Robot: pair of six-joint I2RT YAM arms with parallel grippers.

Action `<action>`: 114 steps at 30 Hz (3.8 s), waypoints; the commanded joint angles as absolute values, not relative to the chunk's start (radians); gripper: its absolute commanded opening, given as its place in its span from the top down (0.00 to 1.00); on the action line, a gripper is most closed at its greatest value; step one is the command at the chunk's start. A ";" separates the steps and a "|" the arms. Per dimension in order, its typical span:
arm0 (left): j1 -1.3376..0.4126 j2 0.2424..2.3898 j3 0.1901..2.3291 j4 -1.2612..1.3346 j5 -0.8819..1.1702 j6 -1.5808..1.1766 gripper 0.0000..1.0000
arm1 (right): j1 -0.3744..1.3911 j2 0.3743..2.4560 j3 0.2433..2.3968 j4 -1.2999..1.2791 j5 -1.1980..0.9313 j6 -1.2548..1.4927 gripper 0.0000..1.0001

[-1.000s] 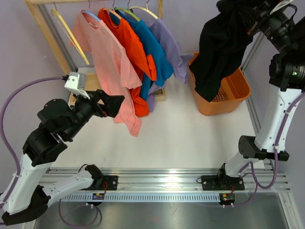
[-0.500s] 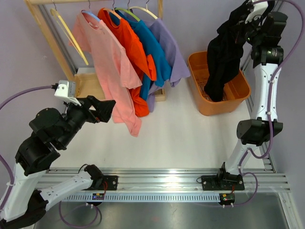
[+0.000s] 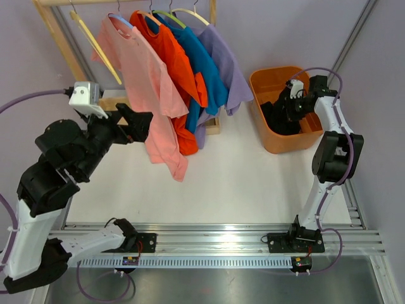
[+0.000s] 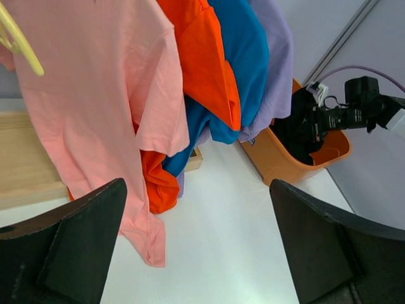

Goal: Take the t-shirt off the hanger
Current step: Place the T-shirt in the bin, then pick up the hanger from the clothesline.

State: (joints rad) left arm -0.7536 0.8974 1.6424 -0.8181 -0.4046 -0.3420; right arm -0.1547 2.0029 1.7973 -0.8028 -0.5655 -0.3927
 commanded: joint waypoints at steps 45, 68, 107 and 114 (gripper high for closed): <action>-0.058 1.885 2.398 -0.333 -0.083 -0.922 0.37 | -0.222 1.591 1.643 -0.744 -0.779 -0.345 0.00; 0.000 1.956 2.404 -0.229 0.074 -1.063 1.00 | -0.222 1.537 1.606 -0.713 -0.805 -0.328 0.01; 0.000 1.565 1.998 -0.166 0.235 -1.123 1.00 | -0.222 1.486 1.588 -0.790 -0.864 -0.423 0.01; 0.000 1.454 1.864 -0.183 0.307 -1.117 1.00 | -0.222 1.488 1.624 -0.871 -0.946 -0.492 0.01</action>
State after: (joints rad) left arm -0.0063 1.5486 1.8893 -0.2817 0.2337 -1.1404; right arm -0.2272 1.5269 1.5688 -0.8238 -0.8730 -0.4355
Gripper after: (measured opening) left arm 0.046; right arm 0.993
